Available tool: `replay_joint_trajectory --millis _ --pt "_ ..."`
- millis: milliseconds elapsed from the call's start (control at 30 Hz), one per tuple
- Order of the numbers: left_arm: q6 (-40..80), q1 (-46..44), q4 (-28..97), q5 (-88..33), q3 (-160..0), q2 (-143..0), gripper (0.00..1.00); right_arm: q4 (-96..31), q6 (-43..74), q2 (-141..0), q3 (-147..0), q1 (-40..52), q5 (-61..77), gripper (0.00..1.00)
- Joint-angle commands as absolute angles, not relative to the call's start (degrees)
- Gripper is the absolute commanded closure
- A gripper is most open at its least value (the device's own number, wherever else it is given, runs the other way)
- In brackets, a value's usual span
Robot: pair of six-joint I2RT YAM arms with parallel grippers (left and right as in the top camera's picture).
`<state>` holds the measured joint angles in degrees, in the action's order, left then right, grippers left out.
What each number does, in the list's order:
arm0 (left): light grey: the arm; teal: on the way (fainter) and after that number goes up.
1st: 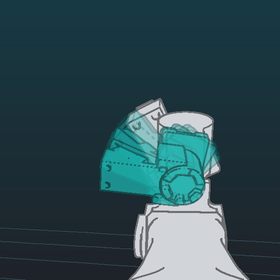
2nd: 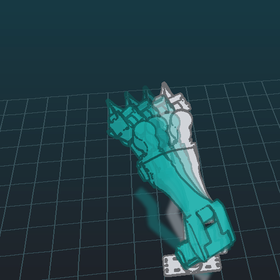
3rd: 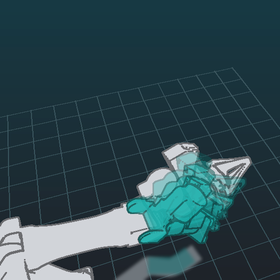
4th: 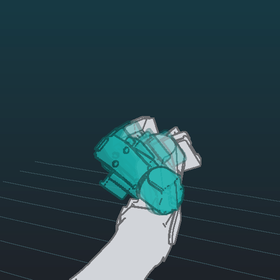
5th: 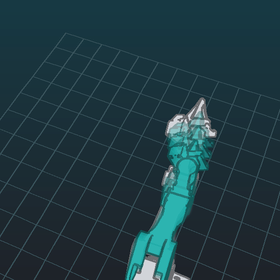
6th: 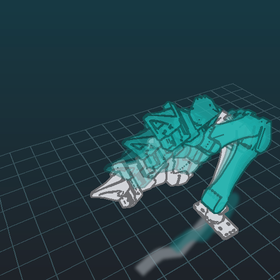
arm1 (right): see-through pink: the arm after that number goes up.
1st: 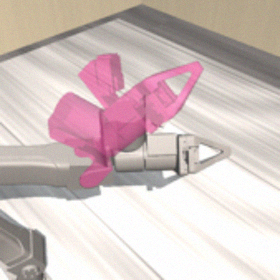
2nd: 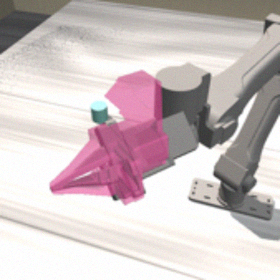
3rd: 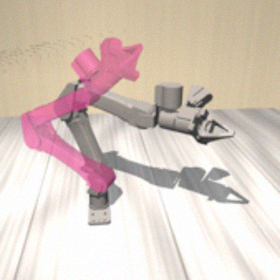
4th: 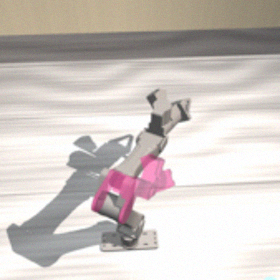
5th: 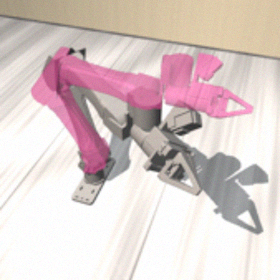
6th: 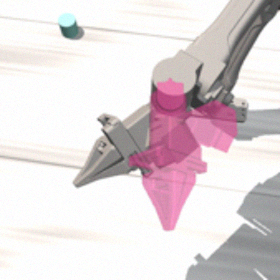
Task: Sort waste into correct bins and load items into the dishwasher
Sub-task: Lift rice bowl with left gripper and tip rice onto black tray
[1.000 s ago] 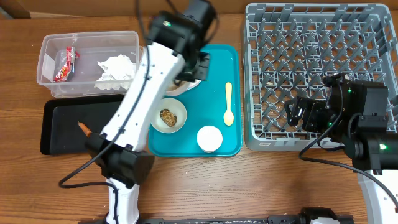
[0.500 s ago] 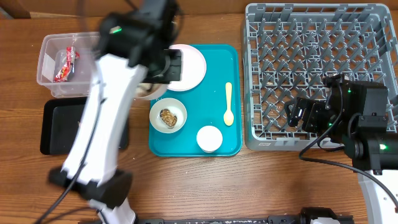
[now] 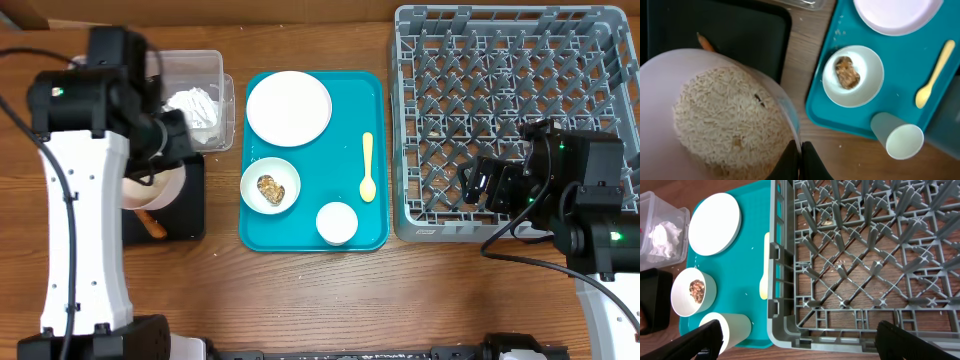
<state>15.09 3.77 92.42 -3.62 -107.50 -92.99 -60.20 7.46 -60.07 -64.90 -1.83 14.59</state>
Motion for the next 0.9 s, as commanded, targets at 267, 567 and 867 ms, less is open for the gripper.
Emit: replay_joint_trajectory --millis 267,567,867 --pt "-1.91 20.84 73.73 -29.06 -86.35 -91.77 0.96 -60.2 7.25 -59.81 -64.86 -1.61 14.68 0.0" --pt "-9.47 30.37 58.46 -50.02 -69.32 -92.25 0.96 -60.36 7.25 -59.81 -64.86 -1.61 14.68 0.0" --pt "-9.47 38.02 52.14 -62.59 -64.27 -92.77 0.96 -61.23 7.25 -59.81 -64.86 -1.61 14.68 0.0"
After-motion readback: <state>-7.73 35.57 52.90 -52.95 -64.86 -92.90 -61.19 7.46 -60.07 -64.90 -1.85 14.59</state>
